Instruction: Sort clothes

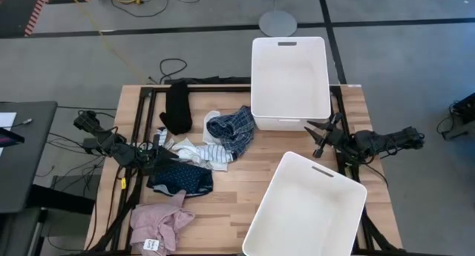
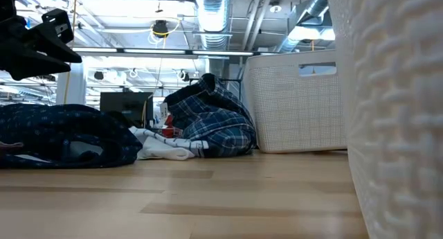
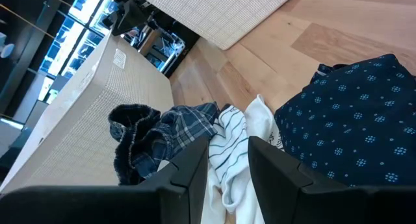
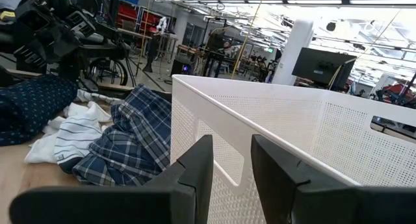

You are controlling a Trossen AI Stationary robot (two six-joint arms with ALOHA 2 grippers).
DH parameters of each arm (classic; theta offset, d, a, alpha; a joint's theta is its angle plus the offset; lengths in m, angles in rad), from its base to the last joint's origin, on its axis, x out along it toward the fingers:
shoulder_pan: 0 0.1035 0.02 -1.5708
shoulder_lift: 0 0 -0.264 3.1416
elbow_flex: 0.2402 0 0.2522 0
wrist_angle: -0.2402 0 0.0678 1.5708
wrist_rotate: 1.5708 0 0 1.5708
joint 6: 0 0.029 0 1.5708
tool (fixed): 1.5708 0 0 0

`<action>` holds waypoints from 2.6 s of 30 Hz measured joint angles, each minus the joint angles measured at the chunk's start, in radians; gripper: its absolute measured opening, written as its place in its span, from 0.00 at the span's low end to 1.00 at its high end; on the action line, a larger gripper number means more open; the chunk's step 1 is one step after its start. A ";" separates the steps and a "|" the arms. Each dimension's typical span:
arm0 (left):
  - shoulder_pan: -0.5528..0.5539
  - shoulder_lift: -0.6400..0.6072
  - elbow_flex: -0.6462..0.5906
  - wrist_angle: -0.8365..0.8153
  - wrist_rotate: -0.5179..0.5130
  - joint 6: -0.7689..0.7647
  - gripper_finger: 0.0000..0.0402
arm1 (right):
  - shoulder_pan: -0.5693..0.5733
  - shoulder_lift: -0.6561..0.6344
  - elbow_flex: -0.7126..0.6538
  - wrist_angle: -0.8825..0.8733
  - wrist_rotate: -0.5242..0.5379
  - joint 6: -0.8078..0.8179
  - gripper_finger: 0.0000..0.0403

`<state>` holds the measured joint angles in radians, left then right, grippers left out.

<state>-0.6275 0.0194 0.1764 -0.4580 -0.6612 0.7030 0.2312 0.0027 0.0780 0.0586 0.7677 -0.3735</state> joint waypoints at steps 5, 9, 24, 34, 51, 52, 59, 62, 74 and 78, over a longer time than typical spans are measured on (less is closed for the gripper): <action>0.000 0.000 0.000 0.000 0.000 0.000 0.26 | 0.000 0.000 0.000 0.000 0.000 0.000 0.30; 0.000 0.000 0.000 0.000 0.000 0.000 0.26 | 0.000 0.000 0.000 0.000 0.000 0.000 0.30; 0.000 0.000 0.000 0.000 0.000 0.000 0.26 | 0.000 0.000 0.000 0.000 0.000 0.000 0.30; 0.000 0.000 0.000 0.000 0.000 0.000 0.26 | 0.000 0.000 0.000 0.000 0.000 0.000 0.30; 0.000 0.000 0.000 0.000 0.000 0.000 0.26 | 0.000 0.000 0.000 0.000 0.000 0.000 0.30; 0.000 0.000 0.000 0.000 0.000 0.000 0.26 | 0.000 0.000 0.000 0.000 0.000 0.000 0.30; 0.000 0.000 0.000 0.000 0.000 0.000 0.26 | 0.000 0.000 0.000 0.000 0.000 0.000 0.30; 0.000 0.000 0.000 0.000 0.000 0.000 0.26 | 0.000 0.000 0.000 0.000 0.000 -0.001 0.30; 0.000 0.000 0.000 0.000 0.000 0.000 0.26 | 0.000 0.000 0.000 0.000 0.000 0.028 0.30; 0.000 0.000 0.000 0.000 0.000 0.000 0.26 | 0.000 0.000 0.000 0.001 0.000 0.159 0.30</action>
<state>-0.6274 0.0195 0.1762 -0.4579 -0.6610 0.7031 0.2311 0.0026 0.0780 0.0592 0.7677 -0.2140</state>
